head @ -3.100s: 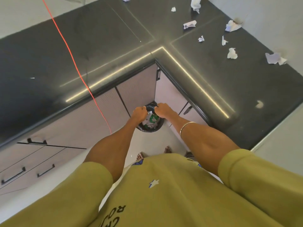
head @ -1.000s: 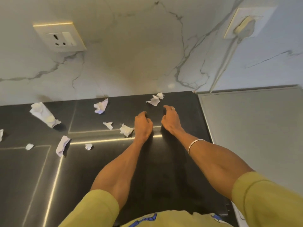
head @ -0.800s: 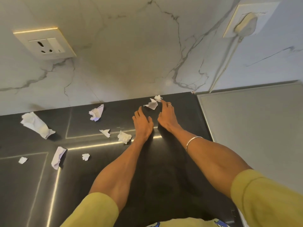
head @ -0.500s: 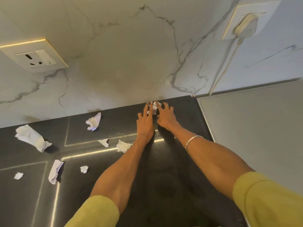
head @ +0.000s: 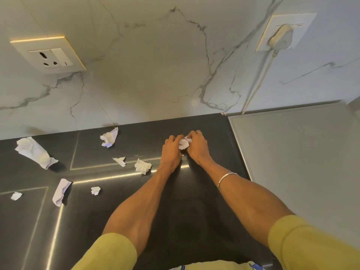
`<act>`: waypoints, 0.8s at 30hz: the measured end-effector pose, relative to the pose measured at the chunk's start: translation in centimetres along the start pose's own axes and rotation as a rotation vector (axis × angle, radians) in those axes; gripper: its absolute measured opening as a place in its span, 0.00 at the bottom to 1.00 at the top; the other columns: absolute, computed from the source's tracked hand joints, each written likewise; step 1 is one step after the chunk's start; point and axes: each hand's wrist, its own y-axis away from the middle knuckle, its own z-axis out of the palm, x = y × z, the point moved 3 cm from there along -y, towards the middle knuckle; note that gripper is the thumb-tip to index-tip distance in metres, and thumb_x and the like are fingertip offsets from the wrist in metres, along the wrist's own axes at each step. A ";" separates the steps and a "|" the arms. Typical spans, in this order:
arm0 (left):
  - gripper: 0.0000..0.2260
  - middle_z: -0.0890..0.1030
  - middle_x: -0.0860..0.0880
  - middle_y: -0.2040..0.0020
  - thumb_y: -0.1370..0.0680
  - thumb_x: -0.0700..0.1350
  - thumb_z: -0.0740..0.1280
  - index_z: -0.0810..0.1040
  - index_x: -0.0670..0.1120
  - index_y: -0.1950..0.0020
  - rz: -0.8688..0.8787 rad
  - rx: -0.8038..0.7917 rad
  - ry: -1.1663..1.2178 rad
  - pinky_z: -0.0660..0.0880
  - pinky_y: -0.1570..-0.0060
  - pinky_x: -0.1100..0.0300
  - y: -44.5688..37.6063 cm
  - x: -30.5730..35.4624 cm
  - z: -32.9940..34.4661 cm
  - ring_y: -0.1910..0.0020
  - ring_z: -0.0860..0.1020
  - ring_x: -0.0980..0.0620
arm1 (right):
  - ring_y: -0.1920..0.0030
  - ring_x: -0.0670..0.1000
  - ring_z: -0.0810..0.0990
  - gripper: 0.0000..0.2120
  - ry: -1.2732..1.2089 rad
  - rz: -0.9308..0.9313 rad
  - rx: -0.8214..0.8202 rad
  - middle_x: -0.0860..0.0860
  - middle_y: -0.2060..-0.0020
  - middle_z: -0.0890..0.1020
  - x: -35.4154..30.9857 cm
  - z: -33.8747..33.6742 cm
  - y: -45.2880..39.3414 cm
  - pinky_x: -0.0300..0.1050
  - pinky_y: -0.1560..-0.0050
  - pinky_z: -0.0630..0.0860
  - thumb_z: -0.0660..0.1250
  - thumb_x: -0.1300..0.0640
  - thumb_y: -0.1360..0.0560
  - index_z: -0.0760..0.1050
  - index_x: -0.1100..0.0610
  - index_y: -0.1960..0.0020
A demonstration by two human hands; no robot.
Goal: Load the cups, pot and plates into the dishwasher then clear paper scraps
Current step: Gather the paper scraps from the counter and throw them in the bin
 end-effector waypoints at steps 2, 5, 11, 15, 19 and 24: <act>0.20 0.72 0.47 0.44 0.26 0.33 0.66 0.71 0.47 0.37 -0.088 0.055 0.168 0.74 0.49 0.53 0.7 0.3 -0.2 0.50 0.73 0.49 | 0.55 0.50 0.77 0.08 -0.025 0.046 -0.017 0.51 0.47 0.74 0.3 -0.1 0.5 0.32 0.59 0.69 0.72 0.62 0.27 0.76 0.56 0.49; 0.14 0.68 0.46 0.42 0.23 0.33 0.64 0.69 0.42 0.39 -0.287 0.222 0.419 0.70 0.50 0.58 1.9 0.5 -0.6 0.52 0.71 0.52 | 0.54 0.47 0.74 0.08 -0.088 0.139 -0.019 0.50 0.48 0.74 0.7 -0.4 1.4 0.29 0.64 0.61 0.71 0.63 0.26 0.77 0.56 0.48; 0.11 0.74 0.41 0.47 0.21 0.36 0.59 0.67 0.51 0.45 -0.459 0.294 0.816 0.81 0.63 0.54 3.9 0.1 -0.7 0.55 0.79 0.42 | 0.55 0.45 0.76 0.04 -0.247 0.174 0.066 0.50 0.52 0.80 0.3 0.6 4.3 0.32 0.62 0.70 0.69 0.59 0.23 0.78 0.54 0.48; 0.09 0.78 0.42 0.56 0.22 0.38 0.55 0.73 0.47 0.49 -0.591 0.263 0.991 0.75 0.66 0.56 5.7 0.5 -1.4 0.61 0.78 0.46 | 0.54 0.44 0.80 0.07 -0.367 0.081 0.065 0.47 0.53 0.81 -1.7 1.6 6.4 0.37 0.55 0.79 0.69 0.57 0.23 0.80 0.53 0.46; 0.15 0.83 0.42 0.57 0.23 0.52 0.60 0.79 0.42 0.54 -0.768 0.165 1.496 0.78 0.57 0.53 6.7 0.4 -2.5 0.53 0.82 0.43 | 0.55 0.42 0.82 0.07 -0.458 -0.033 0.006 0.45 0.55 0.83 -4.9 2.5 7.7 0.32 0.57 0.78 0.72 0.52 0.25 0.81 0.51 0.47; 0.18 0.84 0.44 0.61 0.20 0.57 0.63 0.79 0.43 0.57 -0.795 0.309 1.490 0.81 0.55 0.51 7.4 -1.2 -6.0 0.58 0.84 0.45 | 0.55 0.41 0.83 0.10 -0.445 -0.203 -0.068 0.47 0.54 0.86 -8.6 2.8 8.5 0.33 0.51 0.80 0.72 0.56 0.25 0.83 0.52 0.44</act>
